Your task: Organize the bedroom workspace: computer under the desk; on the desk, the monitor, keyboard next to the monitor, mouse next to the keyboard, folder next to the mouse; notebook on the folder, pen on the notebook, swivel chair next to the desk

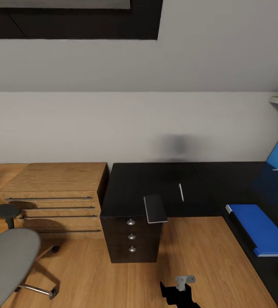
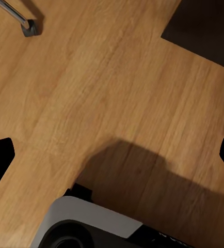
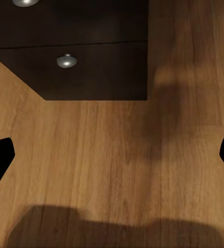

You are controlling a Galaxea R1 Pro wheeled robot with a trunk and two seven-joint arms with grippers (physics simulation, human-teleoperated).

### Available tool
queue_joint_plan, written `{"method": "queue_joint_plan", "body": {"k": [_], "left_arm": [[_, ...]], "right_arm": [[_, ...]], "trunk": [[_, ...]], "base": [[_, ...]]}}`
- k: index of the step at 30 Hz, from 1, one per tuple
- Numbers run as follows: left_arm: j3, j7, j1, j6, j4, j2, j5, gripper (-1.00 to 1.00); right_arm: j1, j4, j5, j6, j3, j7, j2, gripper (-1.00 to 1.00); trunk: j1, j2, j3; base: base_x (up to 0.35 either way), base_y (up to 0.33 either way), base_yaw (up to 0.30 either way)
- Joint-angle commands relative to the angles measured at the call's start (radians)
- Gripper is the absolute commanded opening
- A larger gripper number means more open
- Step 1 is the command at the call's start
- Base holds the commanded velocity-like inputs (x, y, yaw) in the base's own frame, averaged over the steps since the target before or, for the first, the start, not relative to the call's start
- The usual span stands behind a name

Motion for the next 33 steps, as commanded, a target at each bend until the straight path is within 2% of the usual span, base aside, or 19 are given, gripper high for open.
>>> {"method": "queue_joint_plan", "body": {"k": [1, 23, 26, 30, 33], "left_arm": [[-0.007, -0.001, 0.0, -0.005, 0.001, 0.0, 0.01, 1.0], [-0.007, -0.001, -0.001, -0.002, 0.001, -0.001, 0.01, 1.0], [-0.007, -0.001, -0.001, 0.01, 0.001, -0.003, 0.01, 1.0], [-0.009, 0.0, -0.001, 0.05, -0.007, -0.018, 0.008, 1.0], [-0.01, 0.001, -0.002, 0.075, -0.051, -0.023, 0.003, 1.0]], "right_arm": [[-0.001, 0.002, -0.01, -0.003, 0.004, 0.008, 0.001, 1.0], [-0.001, 0.003, -0.01, -0.003, 0.004, 0.008, 0.001, 1.0], [-0.001, 0.003, -0.01, -0.003, 0.004, 0.008, 0.0, 1.0], [-0.001, 0.003, -0.01, -0.003, 0.003, 0.008, -0.001, 1.0], [-0.001, 0.003, -0.011, -0.003, 0.002, 0.008, -0.005, 1.0]], "trunk": [[0.004, -0.008, -0.004], [0.088, -0.162, -0.073], [0.1, -0.183, -0.083], [0.115, -0.211, -0.095], [0.127, -0.232, -0.105]], "base": [[0.0, 0.0, 0.0], [0.0, 0.0, 0.0], [0.0, 0.0, 0.0], [0.0, 0.0, 0.0], [0.0, 0.0, 0.0]]}}
